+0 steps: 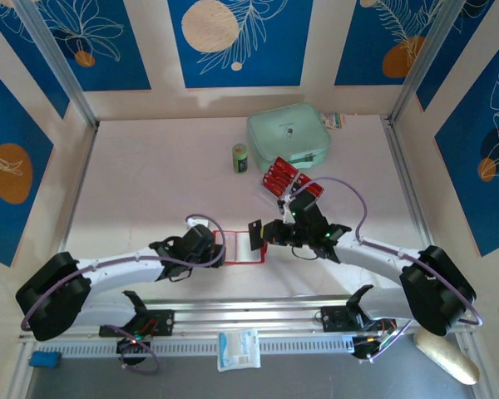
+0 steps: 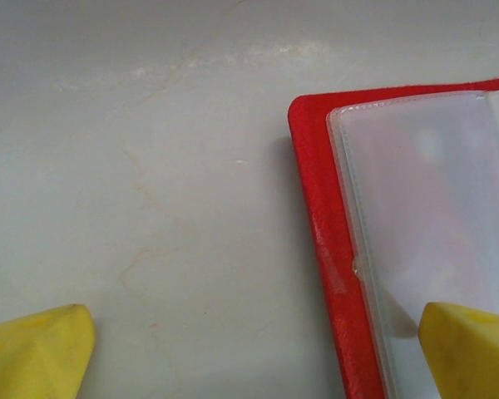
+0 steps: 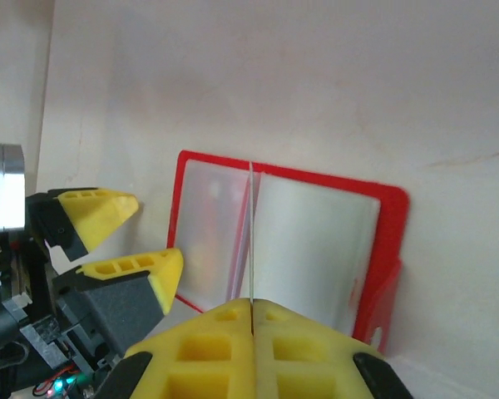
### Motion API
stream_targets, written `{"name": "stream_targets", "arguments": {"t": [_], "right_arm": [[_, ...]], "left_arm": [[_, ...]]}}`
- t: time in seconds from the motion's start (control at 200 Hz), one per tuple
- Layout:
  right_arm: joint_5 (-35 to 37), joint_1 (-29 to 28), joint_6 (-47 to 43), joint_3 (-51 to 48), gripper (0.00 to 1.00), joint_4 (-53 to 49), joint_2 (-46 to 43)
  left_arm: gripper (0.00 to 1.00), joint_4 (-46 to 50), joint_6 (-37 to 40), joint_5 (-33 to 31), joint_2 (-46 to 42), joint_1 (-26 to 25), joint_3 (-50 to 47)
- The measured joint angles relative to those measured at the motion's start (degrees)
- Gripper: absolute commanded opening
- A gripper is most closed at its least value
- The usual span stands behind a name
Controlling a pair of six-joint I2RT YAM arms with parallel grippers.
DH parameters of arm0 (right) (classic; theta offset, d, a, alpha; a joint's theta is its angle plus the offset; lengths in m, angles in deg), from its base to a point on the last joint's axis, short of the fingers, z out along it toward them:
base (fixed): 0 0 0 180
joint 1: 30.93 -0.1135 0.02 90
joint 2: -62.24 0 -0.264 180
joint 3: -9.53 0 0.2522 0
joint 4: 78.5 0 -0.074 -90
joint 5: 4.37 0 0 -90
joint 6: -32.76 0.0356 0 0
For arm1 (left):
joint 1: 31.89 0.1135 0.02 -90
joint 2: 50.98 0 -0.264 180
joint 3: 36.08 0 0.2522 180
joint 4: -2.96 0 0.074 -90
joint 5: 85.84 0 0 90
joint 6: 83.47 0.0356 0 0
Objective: Put the credit cards into the card holder
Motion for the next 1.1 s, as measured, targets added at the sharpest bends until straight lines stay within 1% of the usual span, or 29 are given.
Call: {"name": "stream_targets", "arguments": {"t": [0.225, 0.44, 0.73, 1.1], "right_arm": [[5.3, -5.7, 6.1, -2.5, 0.0, 11.2, 4.2], [9.3, -8.7, 9.0, -3.0, 0.0, 17.6, 8.9], [12.7, -9.7, 11.0, -4.2, 0.0, 21.9, 11.0], [13.8, -10.1, 12.8, -4.7, 0.0, 24.5, 13.3]], "left_arm": [[1.0, 1.9, -0.1, -0.2, 0.1, 0.0, 0.0], [1.0, 2.8, -0.2, -0.4, 0.1, 0.0, 0.0], [1.0, 2.9, -0.2, -0.4, 0.1, 0.0, 0.0], [1.0, 2.9, -0.2, -0.4, 0.1, 0.0, 0.0]]}}
